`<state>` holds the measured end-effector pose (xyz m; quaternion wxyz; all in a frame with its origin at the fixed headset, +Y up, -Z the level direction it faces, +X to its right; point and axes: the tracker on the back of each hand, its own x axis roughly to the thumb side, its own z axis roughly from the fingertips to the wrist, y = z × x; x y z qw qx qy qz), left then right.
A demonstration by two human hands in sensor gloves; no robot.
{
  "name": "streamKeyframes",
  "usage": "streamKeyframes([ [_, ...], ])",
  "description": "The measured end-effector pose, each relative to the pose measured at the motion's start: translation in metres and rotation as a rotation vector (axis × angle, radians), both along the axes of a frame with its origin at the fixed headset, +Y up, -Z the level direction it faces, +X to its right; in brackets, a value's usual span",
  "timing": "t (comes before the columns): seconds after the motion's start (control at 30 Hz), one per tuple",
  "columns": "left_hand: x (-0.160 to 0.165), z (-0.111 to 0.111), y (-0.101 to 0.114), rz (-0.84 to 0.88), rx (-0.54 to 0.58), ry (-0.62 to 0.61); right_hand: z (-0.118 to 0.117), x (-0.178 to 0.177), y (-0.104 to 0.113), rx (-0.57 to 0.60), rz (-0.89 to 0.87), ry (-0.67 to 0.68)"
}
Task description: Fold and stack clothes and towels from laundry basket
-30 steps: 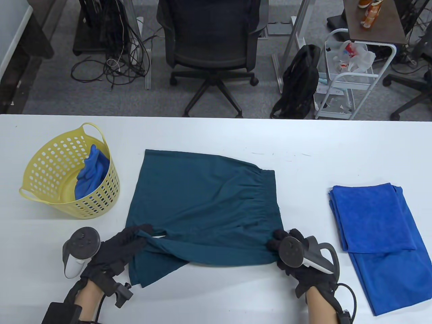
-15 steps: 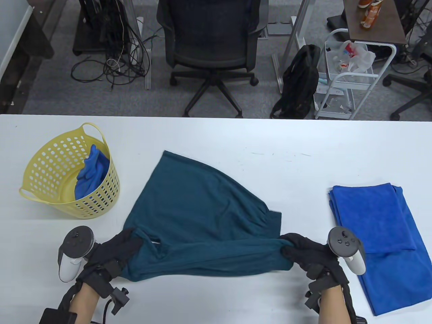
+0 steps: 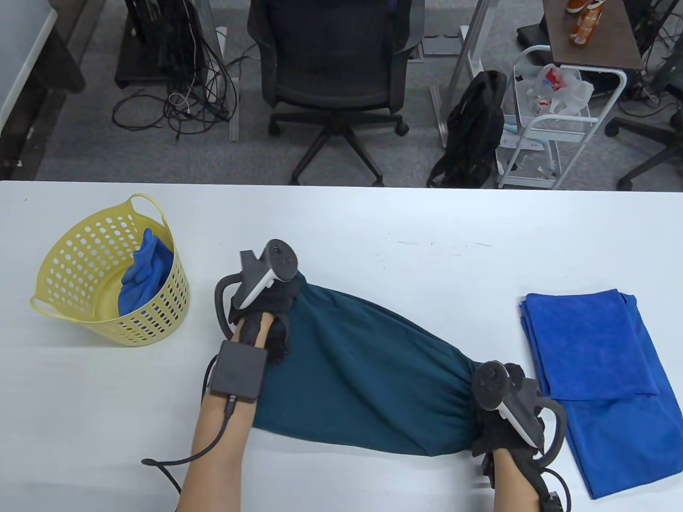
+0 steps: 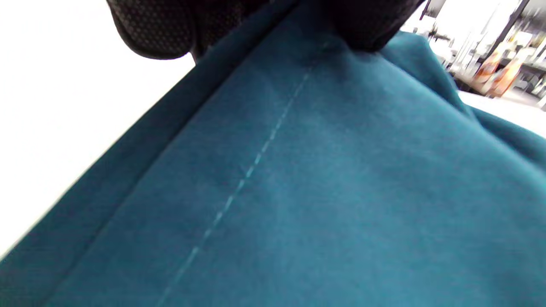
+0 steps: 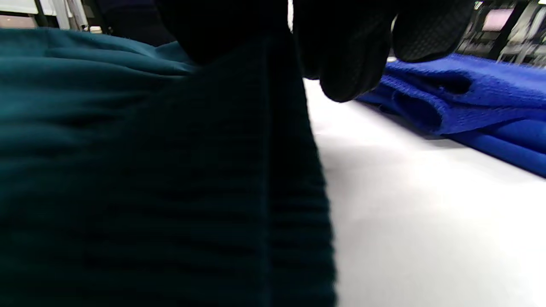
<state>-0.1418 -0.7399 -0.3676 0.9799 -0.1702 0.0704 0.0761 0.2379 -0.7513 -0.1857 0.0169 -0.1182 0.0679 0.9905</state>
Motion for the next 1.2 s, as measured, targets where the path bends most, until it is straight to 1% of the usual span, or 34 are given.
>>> streamKeyframes([
  [0.07, 0.008, -0.008, -0.021, -0.098, -0.051, 0.002, -0.001, 0.001, -0.003, -0.002, 0.0, -0.008],
  [0.1, 0.01, -0.01, -0.03, -0.148, -0.058, -0.023, -0.002, 0.002, -0.005, -0.007, -0.004, -0.015],
  [0.13, 0.012, -0.01, -0.032, -0.183, -0.052, -0.033, -0.003, 0.001, -0.006, -0.009, -0.006, -0.017],
  [0.17, 0.013, -0.007, -0.033, -0.22, -0.001, -0.051, -0.003, 0.001, -0.008, -0.012, -0.009, -0.016],
  [0.2, 0.013, -0.004, -0.034, -0.25, 0.004, -0.071, -0.004, 0.0, -0.008, -0.014, -0.011, -0.018],
  [0.3, 0.005, 0.009, -0.034, -0.347, -0.023, -0.052, -0.003, 0.0, -0.005, 0.014, -0.035, -0.014],
  [0.37, -0.007, 0.023, -0.035, -0.413, -0.048, -0.011, -0.001, 0.0, -0.001, 0.062, -0.067, -0.027],
  [0.43, -0.023, 0.038, -0.035, -0.45, -0.09, 0.016, 0.0, 0.0, 0.0, 0.058, -0.098, -0.029],
  [0.53, -0.047, 0.064, -0.029, -0.365, -0.114, 0.01, -0.002, -0.003, -0.004, 0.004, -0.153, -0.013],
  [0.57, -0.056, 0.076, -0.025, -0.296, -0.113, 0.0, -0.002, -0.004, -0.006, -0.005, -0.171, -0.009],
  [0.63, -0.068, 0.096, -0.017, -0.164, -0.076, -0.03, -0.004, -0.006, -0.008, -0.015, -0.212, -0.009],
  [0.67, -0.075, 0.11, -0.012, -0.094, -0.038, -0.05, -0.004, -0.008, -0.009, -0.017, -0.223, -0.014],
  [0.7, -0.08, 0.118, -0.008, -0.061, -0.013, -0.054, -0.005, -0.01, -0.009, -0.028, -0.222, -0.013],
  [0.73, -0.086, 0.131, -0.004, -0.019, 0.023, -0.071, -0.006, -0.012, -0.011, -0.064, -0.223, -0.021],
  [0.77, -0.091, 0.14, -0.002, 0.001, 0.046, -0.08, -0.006, -0.013, -0.012, -0.098, -0.227, -0.032],
  [0.8, -0.098, 0.151, 0.0, 0.024, 0.075, -0.08, -0.008, -0.017, -0.015, -0.148, -0.224, -0.031],
  [0.83, -0.104, 0.162, 0.002, 0.048, 0.098, -0.074, -0.008, -0.022, -0.015, -0.146, -0.169, -0.032],
  [0.9, -0.113, 0.176, 0.002, 0.09, 0.138, -0.066, -0.01, -0.032, -0.017, -0.139, -0.067, -0.018],
  [0.93, -0.119, 0.183, 0.002, 0.113, 0.15, -0.065, -0.013, -0.036, -0.018, -0.138, -0.081, -0.019],
  [1.0, -0.128, 0.19, 0.003, 0.138, 0.162, -0.061, -0.021, -0.041, -0.018, -0.153, -0.138, -0.09],
  [1.13, -0.139, 0.197, 0.005, 0.181, 0.229, -0.037, -0.039, -0.042, -0.014, -0.265, -0.135, -0.212],
  [1.2, -0.142, 0.198, 0.005, 0.173, 0.249, -0.027, -0.041, -0.041, -0.015, -0.282, -0.165, -0.273],
])
